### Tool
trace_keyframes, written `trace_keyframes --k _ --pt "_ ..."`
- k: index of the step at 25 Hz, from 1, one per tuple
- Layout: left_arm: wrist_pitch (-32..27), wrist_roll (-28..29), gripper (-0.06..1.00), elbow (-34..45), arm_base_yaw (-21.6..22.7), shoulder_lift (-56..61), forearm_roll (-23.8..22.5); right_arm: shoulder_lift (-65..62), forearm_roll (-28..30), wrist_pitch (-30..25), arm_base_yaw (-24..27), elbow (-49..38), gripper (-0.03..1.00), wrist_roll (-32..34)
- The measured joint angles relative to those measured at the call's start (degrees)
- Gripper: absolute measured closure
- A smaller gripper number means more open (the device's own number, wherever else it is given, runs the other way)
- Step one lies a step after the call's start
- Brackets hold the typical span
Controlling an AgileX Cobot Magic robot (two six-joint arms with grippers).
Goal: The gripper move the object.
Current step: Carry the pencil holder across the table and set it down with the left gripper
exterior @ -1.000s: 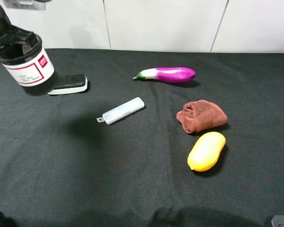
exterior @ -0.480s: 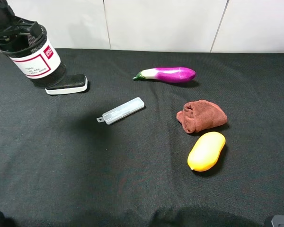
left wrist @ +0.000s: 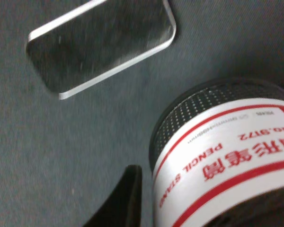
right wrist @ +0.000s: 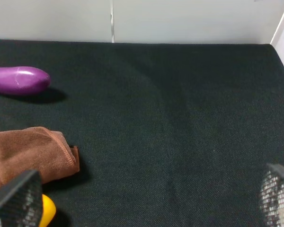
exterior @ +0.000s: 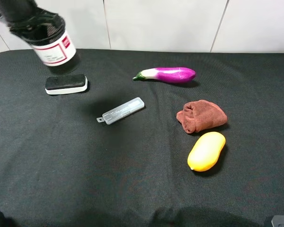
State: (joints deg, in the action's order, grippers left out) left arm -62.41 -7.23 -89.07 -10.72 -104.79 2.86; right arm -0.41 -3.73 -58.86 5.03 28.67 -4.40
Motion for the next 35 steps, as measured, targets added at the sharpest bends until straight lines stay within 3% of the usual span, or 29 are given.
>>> trace_keyframes --k 17,24,35 --pt "-4.39 0.78 0.77 -23.97 -9.49 -18.17 -0.92 0.0 0.0 0.0 0.0 0.0 0.27 0.0" --pt "-3.41 0.82 0.77 -25.55 -10.59 -21.47 -1.65 0.0 0.0 0.0 0.0 0.0 0.27 0.0" --pt "3.31 0.82 0.77 -25.74 -10.59 -24.8 -4.53 0.0 0.0 0.0 0.0 0.0 0.27 0.0"
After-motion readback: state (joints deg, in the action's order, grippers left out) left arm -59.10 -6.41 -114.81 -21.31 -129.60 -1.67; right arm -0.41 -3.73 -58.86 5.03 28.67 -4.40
